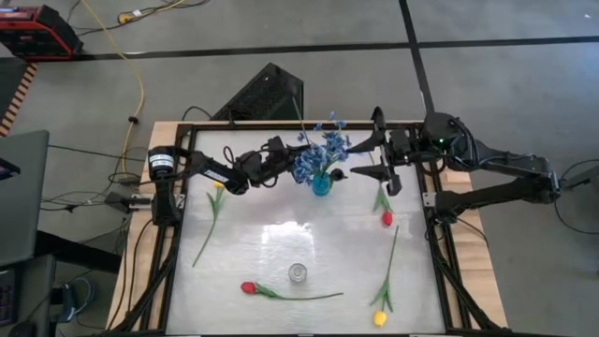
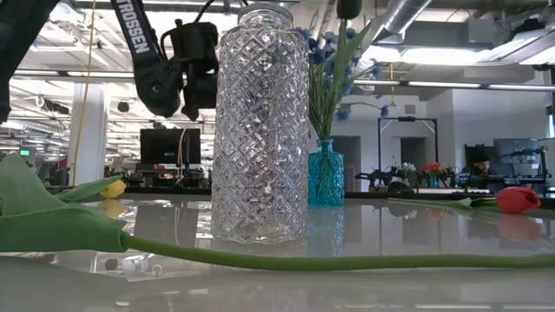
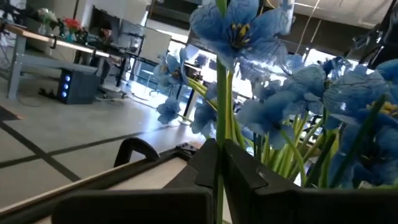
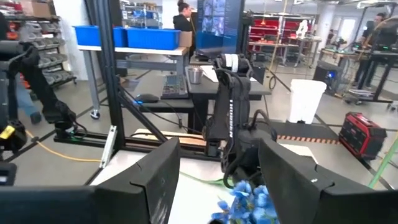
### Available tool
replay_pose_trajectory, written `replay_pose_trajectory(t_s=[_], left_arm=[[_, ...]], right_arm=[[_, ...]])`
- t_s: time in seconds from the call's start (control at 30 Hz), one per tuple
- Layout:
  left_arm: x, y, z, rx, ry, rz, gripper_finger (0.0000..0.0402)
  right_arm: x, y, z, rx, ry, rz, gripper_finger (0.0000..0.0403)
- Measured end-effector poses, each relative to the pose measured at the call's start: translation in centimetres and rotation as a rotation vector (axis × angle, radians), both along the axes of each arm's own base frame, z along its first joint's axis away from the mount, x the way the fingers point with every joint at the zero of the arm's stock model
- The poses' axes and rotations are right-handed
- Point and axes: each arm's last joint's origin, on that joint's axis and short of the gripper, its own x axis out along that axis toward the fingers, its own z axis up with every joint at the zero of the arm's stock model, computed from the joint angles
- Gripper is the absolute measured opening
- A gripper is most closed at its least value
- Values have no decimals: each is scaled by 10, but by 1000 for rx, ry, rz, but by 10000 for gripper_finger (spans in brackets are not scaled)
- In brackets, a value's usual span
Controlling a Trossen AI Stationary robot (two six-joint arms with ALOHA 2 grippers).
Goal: Sort flowers into vase by color
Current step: Put the black flower into the blue vase
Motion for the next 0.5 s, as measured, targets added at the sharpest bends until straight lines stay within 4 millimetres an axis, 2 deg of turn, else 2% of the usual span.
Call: replay_pose_trajectory(t_s=[0.33,0.5], left_arm=[[4,-5,3,18,6,81,0],[21,-4,-4,-3,-9,34,0]], right_arm=[[0,3,1,-2,-8,-5,243],[0,3,1,4,-6,-7,243]])
